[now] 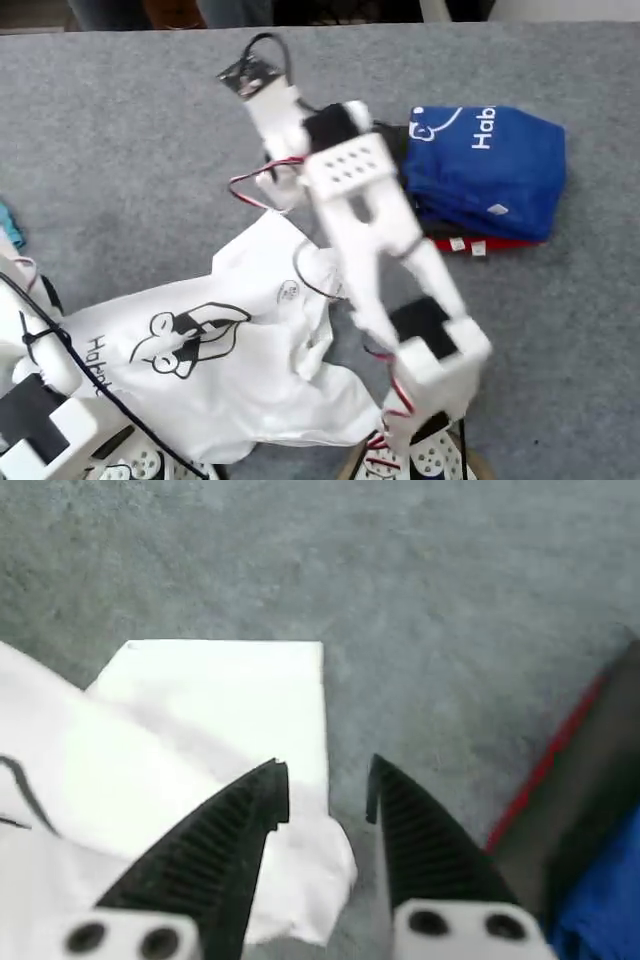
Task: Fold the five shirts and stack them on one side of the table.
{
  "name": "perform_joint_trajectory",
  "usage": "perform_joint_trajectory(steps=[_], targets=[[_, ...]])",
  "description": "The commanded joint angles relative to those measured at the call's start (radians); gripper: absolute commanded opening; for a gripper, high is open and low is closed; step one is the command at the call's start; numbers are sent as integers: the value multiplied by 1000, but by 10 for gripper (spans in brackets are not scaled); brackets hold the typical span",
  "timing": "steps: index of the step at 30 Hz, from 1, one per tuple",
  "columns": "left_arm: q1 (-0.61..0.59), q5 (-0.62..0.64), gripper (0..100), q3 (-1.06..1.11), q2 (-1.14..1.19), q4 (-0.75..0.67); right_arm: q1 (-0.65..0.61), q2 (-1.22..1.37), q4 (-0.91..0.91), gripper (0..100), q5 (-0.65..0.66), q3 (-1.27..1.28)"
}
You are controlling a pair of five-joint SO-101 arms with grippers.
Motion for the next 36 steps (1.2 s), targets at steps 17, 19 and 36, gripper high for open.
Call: perform_joint_trajectory(steps=[17,19,36], targets=[[-22,18,30,136,-43,-192,-41,794,261,172,-2,-909],[-22,18,30,136,-43,-192,-37,796,261,201,-2,-892],[-22,18,30,136,-41,-192,-54,865,232,145,6,-828]])
